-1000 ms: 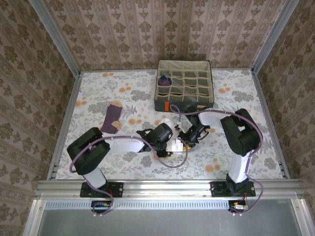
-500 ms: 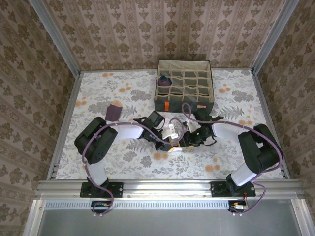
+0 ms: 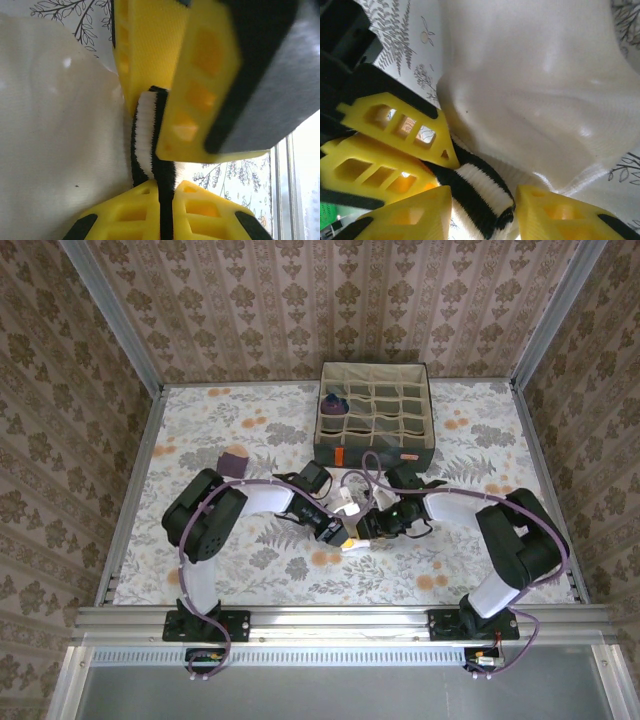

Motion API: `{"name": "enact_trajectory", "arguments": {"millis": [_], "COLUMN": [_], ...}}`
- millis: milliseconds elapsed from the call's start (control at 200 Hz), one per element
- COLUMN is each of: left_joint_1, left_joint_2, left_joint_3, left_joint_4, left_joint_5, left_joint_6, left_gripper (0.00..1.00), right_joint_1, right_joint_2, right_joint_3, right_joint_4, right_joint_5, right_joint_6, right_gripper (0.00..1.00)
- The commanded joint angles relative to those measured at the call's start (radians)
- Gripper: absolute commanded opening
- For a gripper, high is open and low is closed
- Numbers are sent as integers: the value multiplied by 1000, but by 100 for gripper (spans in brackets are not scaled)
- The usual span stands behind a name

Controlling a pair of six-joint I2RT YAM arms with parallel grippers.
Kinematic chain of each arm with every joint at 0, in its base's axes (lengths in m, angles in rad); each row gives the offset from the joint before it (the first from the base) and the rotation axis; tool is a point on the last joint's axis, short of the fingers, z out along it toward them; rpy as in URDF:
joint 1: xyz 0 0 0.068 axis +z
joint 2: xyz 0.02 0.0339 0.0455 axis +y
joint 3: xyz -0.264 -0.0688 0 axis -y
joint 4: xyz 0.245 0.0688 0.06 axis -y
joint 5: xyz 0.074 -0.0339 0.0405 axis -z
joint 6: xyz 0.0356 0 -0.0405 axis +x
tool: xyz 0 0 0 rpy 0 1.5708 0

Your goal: Roll the socks

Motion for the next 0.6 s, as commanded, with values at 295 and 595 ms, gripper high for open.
{"name": "enact_trajectory", "arguments": {"millis": [295,595], "left_joint_1": [-6,-198], "left_joint_2": [-212,-525], "left_joint_3": [-234,-509], "left_joint_4": [205,564], "left_joint_5": [-296,-657], "left_joint_6": [24,297], "left_gripper": [19,37], "right_joint_1": [5,5], "right_joint_2": [80,130], "right_joint_3": [58,88], "right_joint_4": [-131,-159], "right_joint_5": [86,80], "right_joint_6": [17,19], "right_gripper": [8,7]}}
